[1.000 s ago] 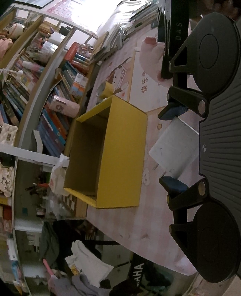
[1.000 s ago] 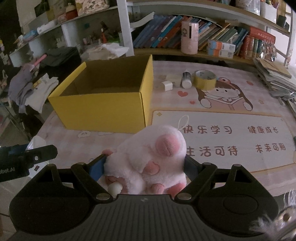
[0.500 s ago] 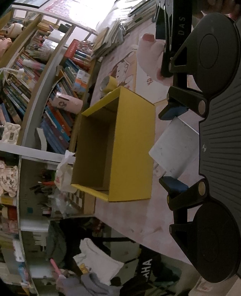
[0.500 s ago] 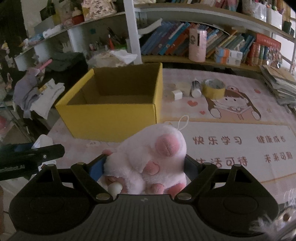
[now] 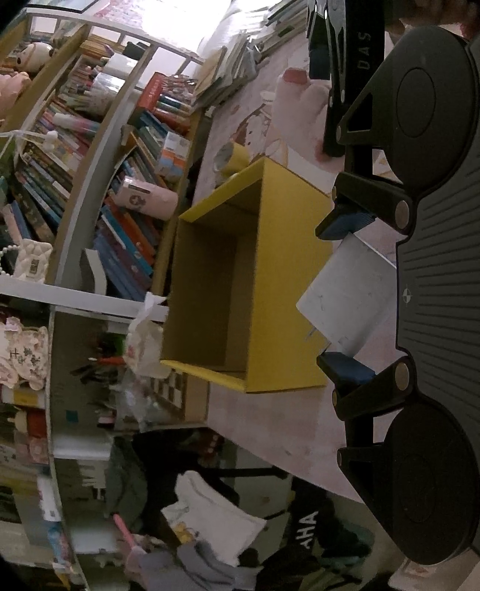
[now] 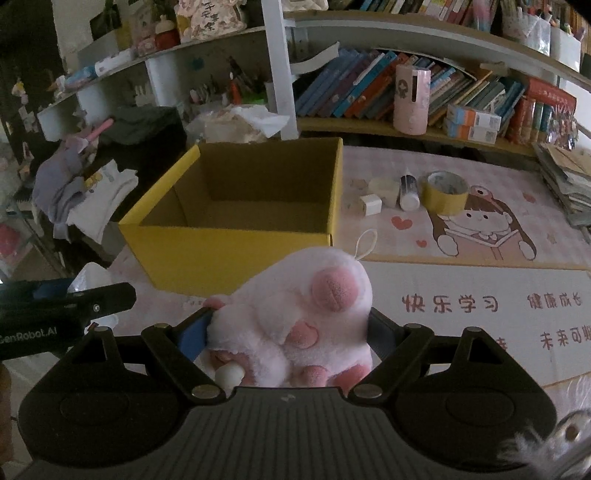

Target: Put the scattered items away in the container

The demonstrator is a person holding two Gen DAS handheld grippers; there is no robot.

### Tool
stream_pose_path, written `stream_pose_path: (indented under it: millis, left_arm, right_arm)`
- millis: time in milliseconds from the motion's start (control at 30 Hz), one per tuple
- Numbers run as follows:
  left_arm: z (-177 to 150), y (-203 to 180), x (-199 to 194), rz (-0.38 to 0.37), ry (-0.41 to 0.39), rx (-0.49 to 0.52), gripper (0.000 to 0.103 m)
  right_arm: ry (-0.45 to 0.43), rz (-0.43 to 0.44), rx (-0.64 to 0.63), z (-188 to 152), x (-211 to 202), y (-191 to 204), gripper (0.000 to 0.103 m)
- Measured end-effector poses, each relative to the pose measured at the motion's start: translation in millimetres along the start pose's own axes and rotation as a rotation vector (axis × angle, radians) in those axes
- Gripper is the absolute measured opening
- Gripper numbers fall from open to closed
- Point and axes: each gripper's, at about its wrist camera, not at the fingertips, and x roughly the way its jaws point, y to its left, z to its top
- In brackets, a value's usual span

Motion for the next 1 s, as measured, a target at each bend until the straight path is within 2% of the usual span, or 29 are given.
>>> stream_pose_path:
  millis: [600, 633, 667, 733, 800, 833, 867, 933, 1000]
  left_arm:
    - [44, -9, 14, 0.023, -0.066, 0.082, 0.065]
    - [46, -9, 15, 0.025, -0.068, 0.086, 0.045]
    - [49, -9, 17, 0.025, -0.067, 0.086, 0.041]
    - [56, -8, 18, 0.028, -0.077, 0.085, 0.041]
    - [63, -9, 18, 0.025, -0.090, 0.093, 0.035]
    - [67, -9, 19, 0.022, -0.098, 0.097, 0.024]
    - [72, -9, 20, 0.023, -0.107, 0.108, 0.004]
    - [80, -1, 20, 0.063, -0.124, 0.127, 0.000]
    - [73, 31, 7, 0.098, -0.151, -0.021, 0.000]
  right_arm:
    - [-0.067, 0.016, -0.076, 44, 2, 1, 0.086]
    - [-0.070, 0.017, -0.083, 47, 3, 1, 0.086]
    - [-0.074, 0.018, -0.090, 49, 5, 1, 0.086]
    - [-0.078, 0.020, -0.100, 55, 7, 1, 0.086]
    - [-0.083, 0.028, -0.108, 61, 9, 2, 0.086]
    - [-0.087, 0.032, -0.114, 64, 11, 2, 0.086]
    - [-0.089, 0.037, -0.125, 67, 13, 2, 0.086]
    - [-0.084, 0.040, -0.155, 75, 15, 0, 0.085]
    - [-0.105, 0.021, -0.131, 77, 8, -13, 0.085]
